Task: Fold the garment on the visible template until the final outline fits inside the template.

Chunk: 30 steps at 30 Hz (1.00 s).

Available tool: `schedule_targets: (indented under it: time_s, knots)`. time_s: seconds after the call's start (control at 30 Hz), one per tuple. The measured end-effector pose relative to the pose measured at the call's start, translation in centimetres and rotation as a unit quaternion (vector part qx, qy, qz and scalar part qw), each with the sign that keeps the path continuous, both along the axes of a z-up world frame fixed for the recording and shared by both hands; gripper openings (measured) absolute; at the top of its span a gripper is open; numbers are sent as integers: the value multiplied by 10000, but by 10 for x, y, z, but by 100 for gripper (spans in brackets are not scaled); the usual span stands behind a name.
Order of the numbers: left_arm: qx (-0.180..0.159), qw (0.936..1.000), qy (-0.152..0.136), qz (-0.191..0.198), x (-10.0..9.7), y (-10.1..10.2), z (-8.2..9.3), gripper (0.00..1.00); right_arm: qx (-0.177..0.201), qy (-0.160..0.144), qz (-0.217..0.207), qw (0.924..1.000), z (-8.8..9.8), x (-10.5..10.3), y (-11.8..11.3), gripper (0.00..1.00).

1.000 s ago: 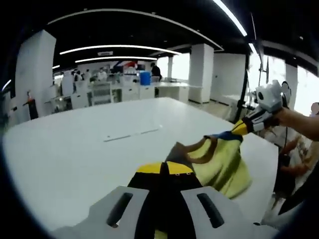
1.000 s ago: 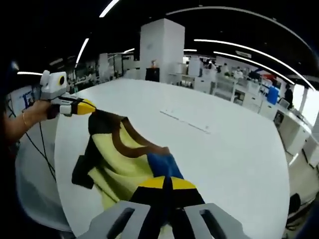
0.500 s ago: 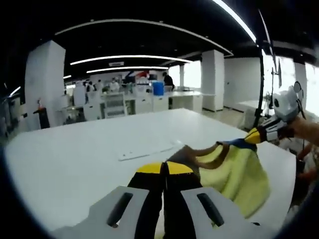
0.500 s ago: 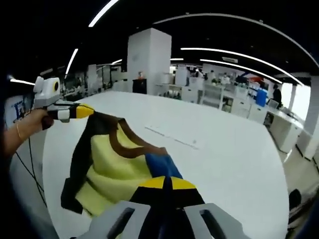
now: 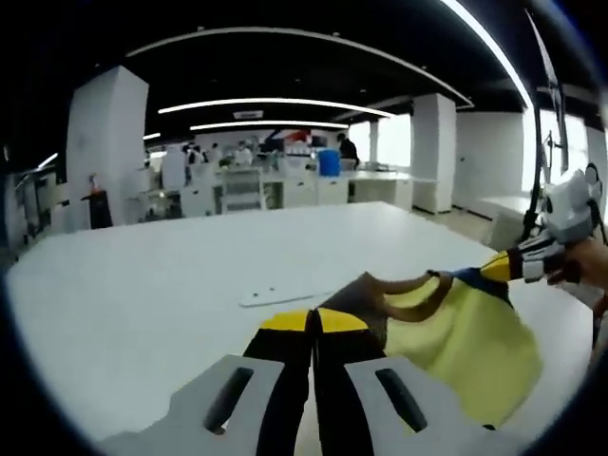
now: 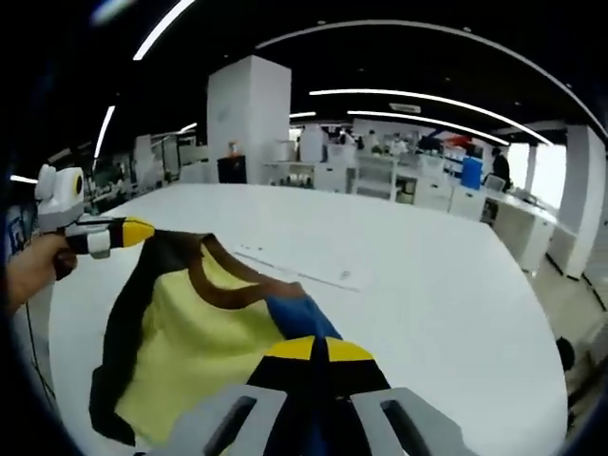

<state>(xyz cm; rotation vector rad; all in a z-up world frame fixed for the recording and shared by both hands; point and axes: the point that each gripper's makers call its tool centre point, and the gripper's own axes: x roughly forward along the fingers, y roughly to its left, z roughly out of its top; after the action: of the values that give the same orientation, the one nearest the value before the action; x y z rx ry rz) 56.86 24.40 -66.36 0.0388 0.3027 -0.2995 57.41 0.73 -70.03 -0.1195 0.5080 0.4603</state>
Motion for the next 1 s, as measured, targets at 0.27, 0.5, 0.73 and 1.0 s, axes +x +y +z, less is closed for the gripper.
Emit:
schedule_targets:
  time_s: [0.27,0.5,0.73,1.0]
  knots:
    - [317,9988,363,17,21,7,-46,0,82,492,-124,9987,-42,18,5,0]
    - [167,9981,595,0,31,6,-71,0,114,793,-159,9967,-67,21,7,0]
    - [378,9965,751,-38,32,12,-89,0,41,985,-146,9950,-80,20,4,0]
    - [335,9961,813,-97,18,16,-83,4,233,1146,-254,9928,-70,14,-4,18]
